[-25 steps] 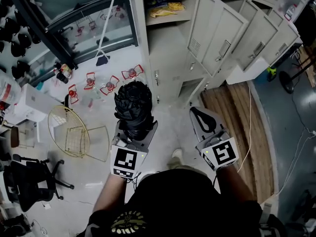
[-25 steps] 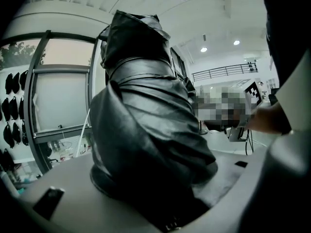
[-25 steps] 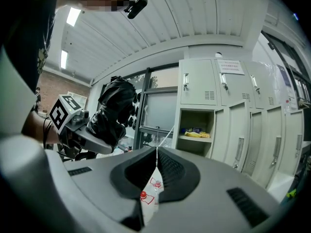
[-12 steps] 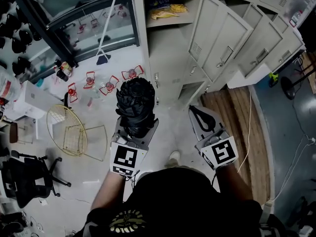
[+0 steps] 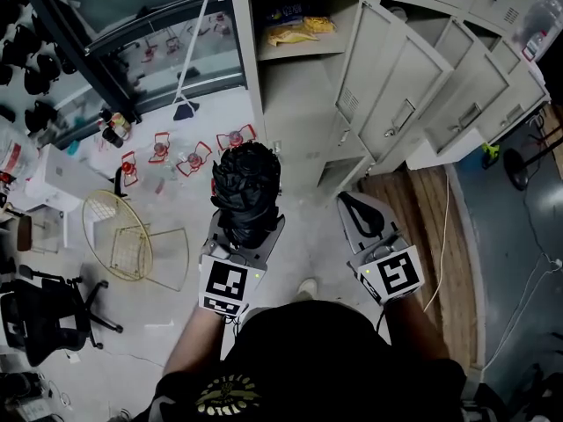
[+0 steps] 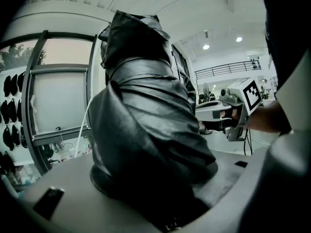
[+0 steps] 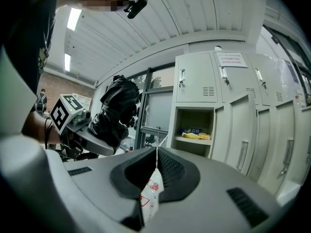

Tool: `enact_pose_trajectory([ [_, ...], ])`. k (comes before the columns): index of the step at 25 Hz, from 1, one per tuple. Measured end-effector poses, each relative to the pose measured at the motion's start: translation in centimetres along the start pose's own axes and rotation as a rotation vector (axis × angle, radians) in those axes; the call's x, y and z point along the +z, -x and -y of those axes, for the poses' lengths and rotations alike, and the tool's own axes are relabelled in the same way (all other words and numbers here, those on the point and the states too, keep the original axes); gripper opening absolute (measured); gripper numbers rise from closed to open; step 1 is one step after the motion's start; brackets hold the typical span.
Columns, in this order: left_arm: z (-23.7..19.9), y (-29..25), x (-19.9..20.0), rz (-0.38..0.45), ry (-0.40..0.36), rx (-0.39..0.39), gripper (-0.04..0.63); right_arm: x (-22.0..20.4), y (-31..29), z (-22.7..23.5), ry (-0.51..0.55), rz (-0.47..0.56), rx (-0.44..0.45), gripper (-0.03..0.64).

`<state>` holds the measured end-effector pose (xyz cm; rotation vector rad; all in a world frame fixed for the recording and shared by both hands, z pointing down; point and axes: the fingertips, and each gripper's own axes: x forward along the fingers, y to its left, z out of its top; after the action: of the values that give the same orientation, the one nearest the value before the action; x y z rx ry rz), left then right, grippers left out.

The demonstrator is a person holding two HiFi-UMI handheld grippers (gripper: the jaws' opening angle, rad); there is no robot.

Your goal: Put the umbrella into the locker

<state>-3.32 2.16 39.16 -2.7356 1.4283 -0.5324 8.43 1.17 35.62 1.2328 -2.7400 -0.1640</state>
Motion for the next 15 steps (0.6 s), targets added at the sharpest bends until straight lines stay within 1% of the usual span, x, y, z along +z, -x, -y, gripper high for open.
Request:
enact_pose_trajectory([
  [10,0.4,-3.8,1.2,-0.006,-0.003,0.019,0.276,-0.5,-0.8,3.9,0.000,0.016,0.023,0.029],
  [15,0.7,-5.2,1.2,-0.011,0.036,0.028,0.276,-1.4,-0.9,5.8,-0.022,0.017,0.024,0.029],
])
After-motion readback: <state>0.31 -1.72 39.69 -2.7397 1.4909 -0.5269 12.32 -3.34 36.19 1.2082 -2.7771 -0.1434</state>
